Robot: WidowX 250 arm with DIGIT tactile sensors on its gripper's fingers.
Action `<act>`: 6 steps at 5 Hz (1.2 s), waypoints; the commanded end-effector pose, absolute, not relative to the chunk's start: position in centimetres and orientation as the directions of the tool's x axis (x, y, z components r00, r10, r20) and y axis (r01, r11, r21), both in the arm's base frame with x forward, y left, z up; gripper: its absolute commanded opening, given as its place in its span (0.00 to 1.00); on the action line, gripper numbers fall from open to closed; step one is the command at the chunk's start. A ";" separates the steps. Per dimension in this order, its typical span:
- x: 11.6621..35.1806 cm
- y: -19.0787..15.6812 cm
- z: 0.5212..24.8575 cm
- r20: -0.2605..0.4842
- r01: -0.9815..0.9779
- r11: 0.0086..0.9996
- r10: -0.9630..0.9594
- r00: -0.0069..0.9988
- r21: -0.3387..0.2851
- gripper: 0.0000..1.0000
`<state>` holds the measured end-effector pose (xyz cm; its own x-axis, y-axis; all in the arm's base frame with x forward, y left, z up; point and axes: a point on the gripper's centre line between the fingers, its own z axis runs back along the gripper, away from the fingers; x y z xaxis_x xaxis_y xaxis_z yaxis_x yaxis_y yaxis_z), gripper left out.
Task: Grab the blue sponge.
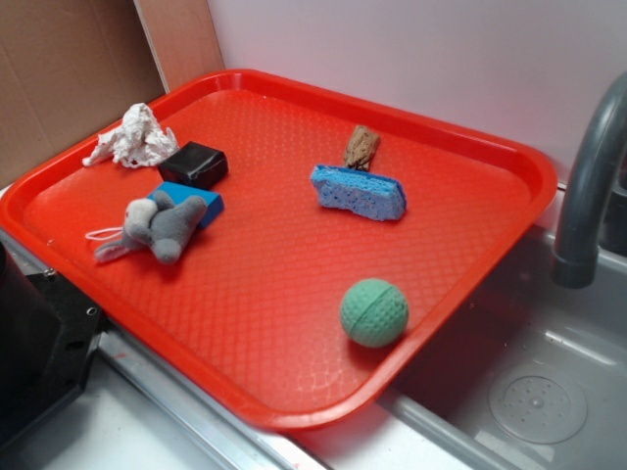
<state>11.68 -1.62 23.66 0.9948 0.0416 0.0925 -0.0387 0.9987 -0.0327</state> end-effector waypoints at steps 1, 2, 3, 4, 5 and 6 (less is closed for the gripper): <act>11.7 -1.6 23.7 0.093 -0.039 0.999 0.042 0.995 -0.033 1.00; 16.7 -5.4 19.4 0.031 0.203 0.969 -0.209 0.977 0.142 1.00; 21.0 -7.3 17.0 0.053 0.372 0.917 -0.383 0.922 0.145 1.00; 24.3 -9.6 14.6 0.093 0.585 0.802 -0.596 0.797 0.121 1.00; 25.0 -10.8 12.1 0.107 0.736 0.670 -0.743 0.661 0.103 1.00; 26.2 -10.6 10.4 0.111 0.780 0.625 -0.778 0.619 0.026 1.00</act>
<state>26.09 -9.24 8.36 0.6167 -0.7856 0.0497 0.7867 0.6173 -0.0052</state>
